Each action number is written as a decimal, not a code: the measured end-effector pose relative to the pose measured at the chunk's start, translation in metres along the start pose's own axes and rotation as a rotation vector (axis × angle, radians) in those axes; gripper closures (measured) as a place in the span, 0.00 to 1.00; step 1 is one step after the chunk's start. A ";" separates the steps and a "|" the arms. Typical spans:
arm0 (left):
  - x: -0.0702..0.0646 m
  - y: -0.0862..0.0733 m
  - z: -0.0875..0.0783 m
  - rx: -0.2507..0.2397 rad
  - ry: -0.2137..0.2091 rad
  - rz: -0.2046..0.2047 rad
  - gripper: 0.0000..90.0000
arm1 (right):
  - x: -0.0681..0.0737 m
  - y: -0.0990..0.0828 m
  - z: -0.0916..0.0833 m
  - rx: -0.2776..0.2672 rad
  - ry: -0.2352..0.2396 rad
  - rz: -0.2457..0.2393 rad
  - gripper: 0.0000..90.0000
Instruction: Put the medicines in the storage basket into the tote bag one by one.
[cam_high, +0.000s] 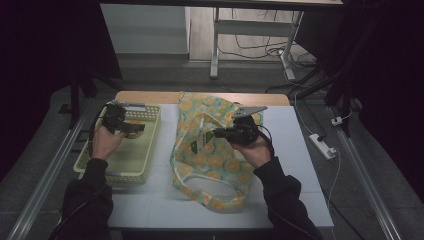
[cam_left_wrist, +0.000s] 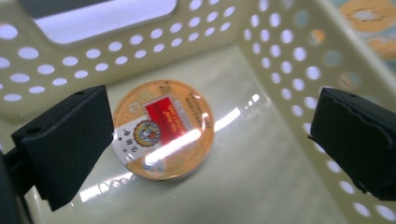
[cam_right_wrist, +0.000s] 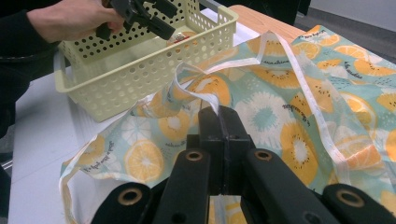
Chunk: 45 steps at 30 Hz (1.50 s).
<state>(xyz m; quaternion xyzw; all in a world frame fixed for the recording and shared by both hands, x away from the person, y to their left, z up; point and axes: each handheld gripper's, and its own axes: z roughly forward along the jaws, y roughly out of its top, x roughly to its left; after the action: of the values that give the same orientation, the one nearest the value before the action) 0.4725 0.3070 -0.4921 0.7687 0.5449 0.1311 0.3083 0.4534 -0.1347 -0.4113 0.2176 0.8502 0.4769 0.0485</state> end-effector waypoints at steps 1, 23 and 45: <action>0.002 0.000 0.002 0.004 0.004 -0.001 0.00 | 0.000 0.000 0.000 0.000 0.001 0.000 1.00; 0.017 0.002 0.042 0.179 0.037 -0.056 0.02 | 0.000 -0.001 0.001 0.004 0.002 -0.002 1.00; 0.005 0.006 0.022 0.208 0.119 -0.058 0.23 | -0.001 0.000 0.000 -0.003 0.000 0.000 1.00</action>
<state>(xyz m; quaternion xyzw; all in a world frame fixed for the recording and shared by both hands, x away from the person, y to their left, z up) 0.4906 0.3028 -0.5063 0.7714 0.5948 0.1103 0.1975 0.4539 -0.1354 -0.4111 0.2173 0.8495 0.4783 0.0487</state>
